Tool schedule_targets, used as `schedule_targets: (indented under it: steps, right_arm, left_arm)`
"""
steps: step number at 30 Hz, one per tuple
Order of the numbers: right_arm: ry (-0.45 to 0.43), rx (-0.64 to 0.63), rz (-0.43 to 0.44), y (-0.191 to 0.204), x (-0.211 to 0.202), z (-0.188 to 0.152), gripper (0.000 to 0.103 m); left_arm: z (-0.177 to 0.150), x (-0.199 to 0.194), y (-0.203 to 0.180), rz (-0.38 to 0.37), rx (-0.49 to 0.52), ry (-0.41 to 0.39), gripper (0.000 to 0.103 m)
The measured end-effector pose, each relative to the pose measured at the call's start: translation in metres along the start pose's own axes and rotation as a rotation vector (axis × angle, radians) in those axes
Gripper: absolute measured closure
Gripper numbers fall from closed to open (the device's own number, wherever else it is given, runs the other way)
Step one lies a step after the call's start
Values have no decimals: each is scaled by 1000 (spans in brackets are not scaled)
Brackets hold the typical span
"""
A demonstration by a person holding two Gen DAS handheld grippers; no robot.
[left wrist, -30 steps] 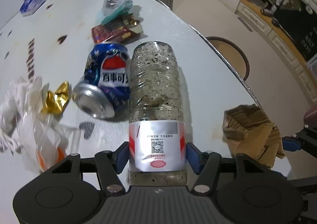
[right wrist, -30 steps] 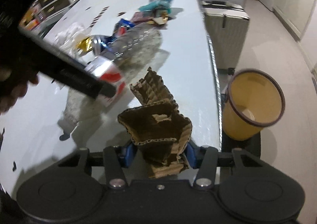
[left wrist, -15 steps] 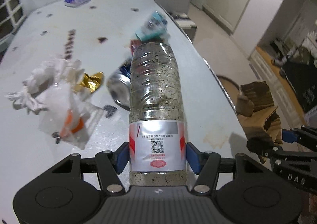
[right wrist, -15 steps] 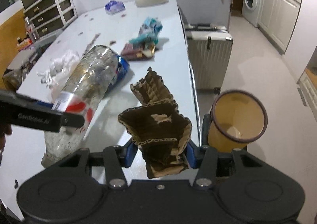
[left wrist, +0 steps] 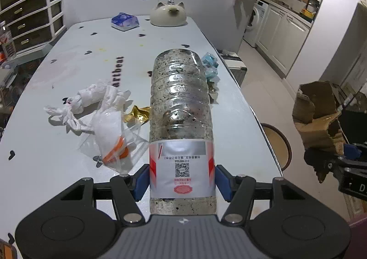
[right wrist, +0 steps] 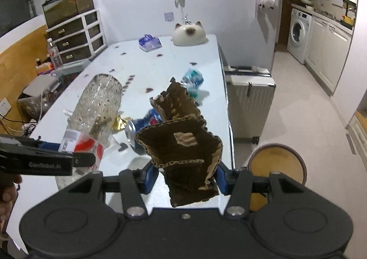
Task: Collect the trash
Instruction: 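Carry the bottle and cardboard over the yellow bin with both grippers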
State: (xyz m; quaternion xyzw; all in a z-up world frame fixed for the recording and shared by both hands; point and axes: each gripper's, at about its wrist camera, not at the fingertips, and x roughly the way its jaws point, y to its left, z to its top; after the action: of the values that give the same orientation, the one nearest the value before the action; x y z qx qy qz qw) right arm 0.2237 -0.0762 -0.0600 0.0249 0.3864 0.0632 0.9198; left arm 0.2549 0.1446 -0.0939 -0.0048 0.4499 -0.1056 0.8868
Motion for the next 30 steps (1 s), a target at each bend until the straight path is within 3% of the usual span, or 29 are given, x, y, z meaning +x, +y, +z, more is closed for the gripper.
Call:
schedule_targets:
  steps: [10, 16, 24, 30]
  right_arm:
    - [8, 51, -2, -23, 0, 3, 51]
    - [11, 15, 36, -49, 10, 10, 51]
    - [27, -11, 91, -137, 31, 31, 51]
    - [54, -28, 101, -214, 52, 43, 51]
  left_arm:
    - [1, -8, -16, 13, -38, -29, 42]
    - [7, -1, -43, 68, -85, -34, 42]
    - [32, 30, -117, 135, -132, -23, 42]
    - [54, 67, -193, 126, -123, -2, 42]
